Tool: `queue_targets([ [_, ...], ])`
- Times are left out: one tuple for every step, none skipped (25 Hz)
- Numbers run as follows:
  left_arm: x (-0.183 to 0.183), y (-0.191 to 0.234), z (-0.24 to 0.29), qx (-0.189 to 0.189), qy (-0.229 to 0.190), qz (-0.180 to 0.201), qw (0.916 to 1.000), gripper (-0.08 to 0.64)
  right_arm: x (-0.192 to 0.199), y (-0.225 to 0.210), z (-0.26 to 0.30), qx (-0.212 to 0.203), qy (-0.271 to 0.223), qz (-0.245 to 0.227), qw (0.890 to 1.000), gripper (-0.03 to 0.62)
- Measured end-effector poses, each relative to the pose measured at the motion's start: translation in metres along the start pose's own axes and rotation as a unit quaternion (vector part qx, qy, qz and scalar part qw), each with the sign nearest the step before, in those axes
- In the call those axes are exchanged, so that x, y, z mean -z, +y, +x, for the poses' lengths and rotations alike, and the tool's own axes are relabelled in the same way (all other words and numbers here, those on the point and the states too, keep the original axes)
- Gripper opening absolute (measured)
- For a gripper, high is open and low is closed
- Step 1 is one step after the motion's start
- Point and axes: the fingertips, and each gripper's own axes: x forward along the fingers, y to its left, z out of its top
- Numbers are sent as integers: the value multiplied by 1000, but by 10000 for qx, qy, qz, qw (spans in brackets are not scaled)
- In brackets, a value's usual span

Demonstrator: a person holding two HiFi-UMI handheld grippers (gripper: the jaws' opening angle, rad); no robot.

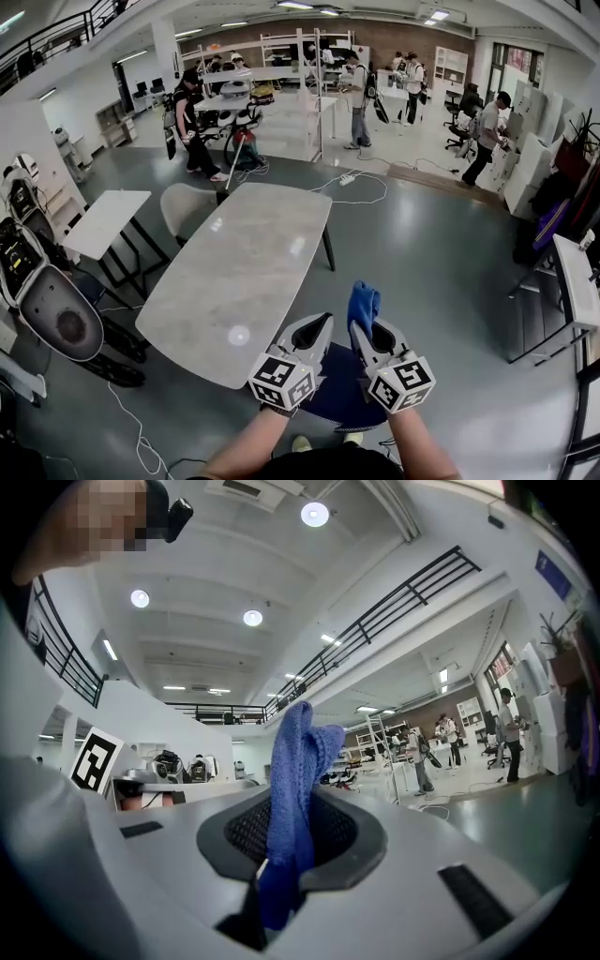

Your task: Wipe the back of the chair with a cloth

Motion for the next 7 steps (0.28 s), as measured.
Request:
queue_targets([
  [0, 0, 1, -9, 0, 3, 10000, 8, 0, -1, 1, -7, 5, 4, 10000, 74],
  [0, 1, 2, -17, 1, 5, 10000, 8, 0, -1, 2, -14, 11, 6, 10000, 74],
  [-1, 2, 2, -23, 4, 2, 10000, 8, -1, -1, 3, -19, 18, 6, 10000, 74],
  [-2, 3, 2, -29, 9, -3, 10000, 8, -2, 0, 5, -24, 26, 4, 10000, 74],
  [-3, 4, 2, -36, 13, -11, 10000, 8, -3, 1, 6, -27, 35, 2, 10000, 74],
  [-4, 6, 1, -42, 16, -19, 10000, 8, -4, 2, 8, -30, 43, -1, 10000, 74],
  [-5, 7, 1, -48, 19, -26, 10000, 8, -4, 3, 10, -33, 51, -3, 10000, 74],
])
